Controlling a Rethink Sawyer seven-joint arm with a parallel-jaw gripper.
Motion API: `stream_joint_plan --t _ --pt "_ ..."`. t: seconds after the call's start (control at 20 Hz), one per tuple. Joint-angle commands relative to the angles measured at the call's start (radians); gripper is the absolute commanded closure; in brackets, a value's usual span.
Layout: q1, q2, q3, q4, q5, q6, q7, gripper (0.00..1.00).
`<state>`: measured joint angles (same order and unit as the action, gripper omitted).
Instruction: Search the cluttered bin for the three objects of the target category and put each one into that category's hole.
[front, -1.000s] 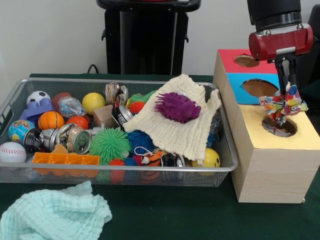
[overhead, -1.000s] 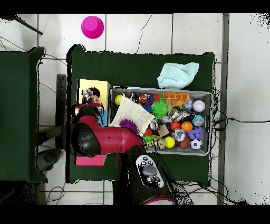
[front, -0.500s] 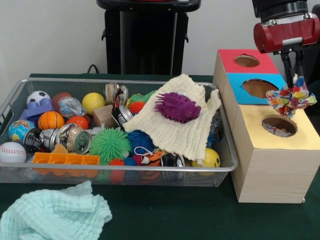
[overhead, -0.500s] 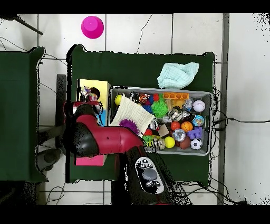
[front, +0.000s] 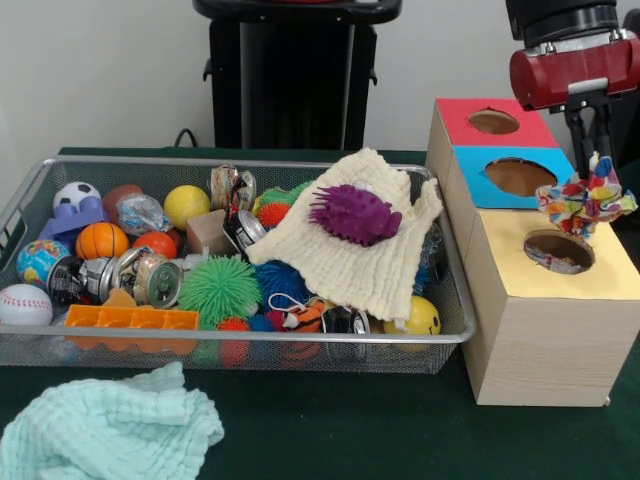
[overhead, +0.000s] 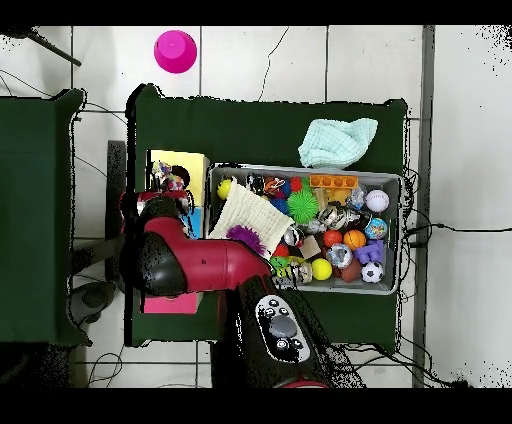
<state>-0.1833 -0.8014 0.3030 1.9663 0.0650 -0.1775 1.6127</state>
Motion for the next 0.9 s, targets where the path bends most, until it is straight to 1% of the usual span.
stream_joint_plan --t 0.05,0.15,0.35,0.9 --pt "-0.020 0.061 0.047 0.007 -0.033 -0.099 0.241 1.00" --pt "-0.023 0.081 0.046 0.005 -0.044 -0.122 0.237 1.00" --pt "-0.030 0.093 0.048 0.000 -0.051 -0.130 0.225 1.00" --pt "-0.035 0.086 0.054 -0.002 -0.051 -0.119 0.213 1.00"
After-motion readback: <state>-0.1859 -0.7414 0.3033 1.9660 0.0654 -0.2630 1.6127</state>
